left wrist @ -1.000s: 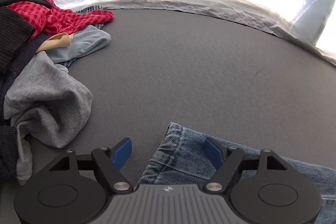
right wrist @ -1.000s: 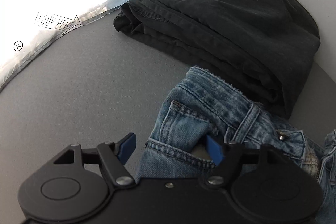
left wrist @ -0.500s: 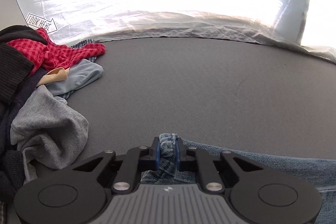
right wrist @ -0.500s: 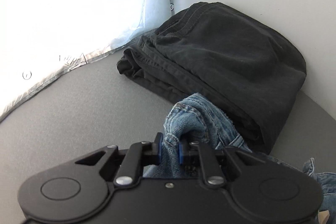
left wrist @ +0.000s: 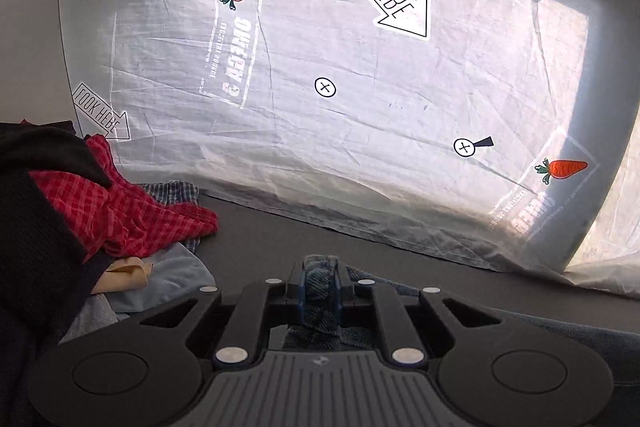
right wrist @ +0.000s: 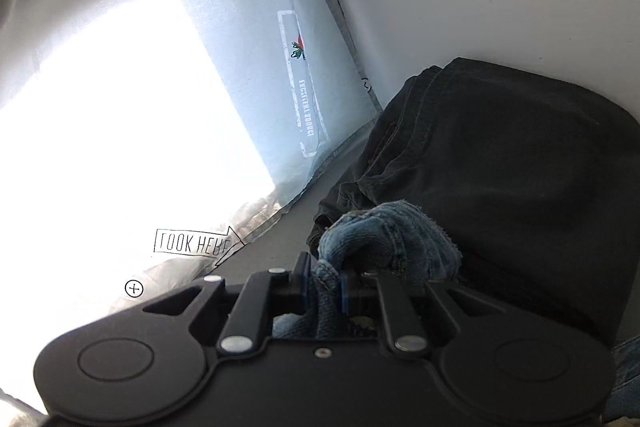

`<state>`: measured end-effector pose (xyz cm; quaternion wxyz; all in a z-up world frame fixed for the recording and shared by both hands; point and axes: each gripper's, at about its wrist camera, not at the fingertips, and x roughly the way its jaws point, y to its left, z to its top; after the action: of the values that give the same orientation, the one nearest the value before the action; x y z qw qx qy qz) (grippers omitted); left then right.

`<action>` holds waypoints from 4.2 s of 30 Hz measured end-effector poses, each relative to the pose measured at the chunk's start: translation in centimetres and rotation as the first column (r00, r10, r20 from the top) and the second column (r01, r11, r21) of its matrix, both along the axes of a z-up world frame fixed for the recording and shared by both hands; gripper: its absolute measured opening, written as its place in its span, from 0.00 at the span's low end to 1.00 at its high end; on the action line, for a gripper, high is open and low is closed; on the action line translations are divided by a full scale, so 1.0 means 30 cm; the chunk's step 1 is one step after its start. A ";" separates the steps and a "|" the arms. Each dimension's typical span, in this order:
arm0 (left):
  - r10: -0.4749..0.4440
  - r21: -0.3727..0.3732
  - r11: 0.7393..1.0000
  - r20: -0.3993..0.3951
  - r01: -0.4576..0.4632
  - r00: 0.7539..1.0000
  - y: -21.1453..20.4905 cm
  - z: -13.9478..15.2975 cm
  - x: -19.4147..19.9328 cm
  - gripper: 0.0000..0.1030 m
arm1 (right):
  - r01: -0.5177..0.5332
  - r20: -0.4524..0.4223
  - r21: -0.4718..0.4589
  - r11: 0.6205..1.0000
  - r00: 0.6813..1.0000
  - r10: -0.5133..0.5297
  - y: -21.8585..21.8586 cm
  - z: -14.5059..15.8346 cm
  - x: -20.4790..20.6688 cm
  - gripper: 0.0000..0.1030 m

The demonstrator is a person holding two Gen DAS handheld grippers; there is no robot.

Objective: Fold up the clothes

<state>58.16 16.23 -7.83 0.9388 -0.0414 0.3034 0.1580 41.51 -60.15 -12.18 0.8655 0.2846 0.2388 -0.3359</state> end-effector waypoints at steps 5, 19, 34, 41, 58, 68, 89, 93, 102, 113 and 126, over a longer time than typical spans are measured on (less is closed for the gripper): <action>0.103 0.113 0.990 -0.168 -0.085 0.980 -0.002 -0.149 0.131 0.25 | -0.114 -0.173 -0.015 0.993 0.979 0.109 0.058 -0.100 0.171 0.33; 0.116 -0.009 0.992 -0.290 -0.123 0.950 -0.056 -0.275 -0.116 0.46 | -0.108 -0.153 -0.150 0.983 0.985 0.085 0.021 -0.077 -0.084 0.47; 0.026 -0.148 0.985 -0.370 -0.087 0.929 -0.337 -0.252 -0.451 0.51 | -0.014 -0.295 -0.043 0.999 0.955 0.000 -0.040 -0.291 -0.338 0.39; -0.053 -0.091 0.996 -0.431 0.015 0.901 -0.460 -0.279 -0.508 0.51 | -0.075 -0.216 -0.053 0.996 0.974 0.062 -0.041 -0.299 -0.356 0.41; -0.046 -0.086 0.996 -0.478 0.006 0.877 -0.471 -0.307 -0.479 0.64 | -0.042 -0.165 -0.118 0.992 0.986 0.022 -0.077 -0.276 -0.334 0.05; -0.037 -0.120 0.992 -0.480 -0.024 0.877 -0.435 -0.317 -0.478 0.75 | 0.063 -0.231 -0.134 0.989 0.968 -0.094 -0.111 -0.280 -0.459 0.24; -0.015 -0.101 0.994 -0.422 -0.030 0.906 -0.509 -0.231 -0.705 0.75 | 0.157 -0.061 0.158 0.975 0.987 -0.149 -0.145 -0.360 -0.871 0.08; 0.034 -0.085 0.993 -0.431 -0.078 0.902 -0.498 -0.232 -0.781 0.75 | 0.080 -0.127 -0.071 0.994 0.988 -0.088 -0.106 -0.222 -0.926 0.07; 0.158 -0.054 0.978 -0.431 -0.200 0.888 -0.360 -0.237 -0.885 0.75 | 0.204 -0.285 -0.006 0.979 0.938 -0.198 -0.129 -0.354 -0.977 0.48; 0.215 0.026 0.974 -0.405 -0.224 0.889 -0.121 -0.257 -0.817 0.75 | 0.244 -0.237 0.087 0.966 0.947 -0.217 0.014 -0.325 -1.039 0.91; 0.090 -0.166 0.973 -0.362 -0.159 0.928 0.037 -0.320 -0.719 0.69 | 0.188 -0.311 0.131 0.973 0.940 -0.140 0.342 -0.374 -0.959 0.99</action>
<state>36.58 17.33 -17.44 0.8487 -0.1221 0.4772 0.1925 12.72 -49.88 -23.40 0.7625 0.3174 0.3689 -0.4263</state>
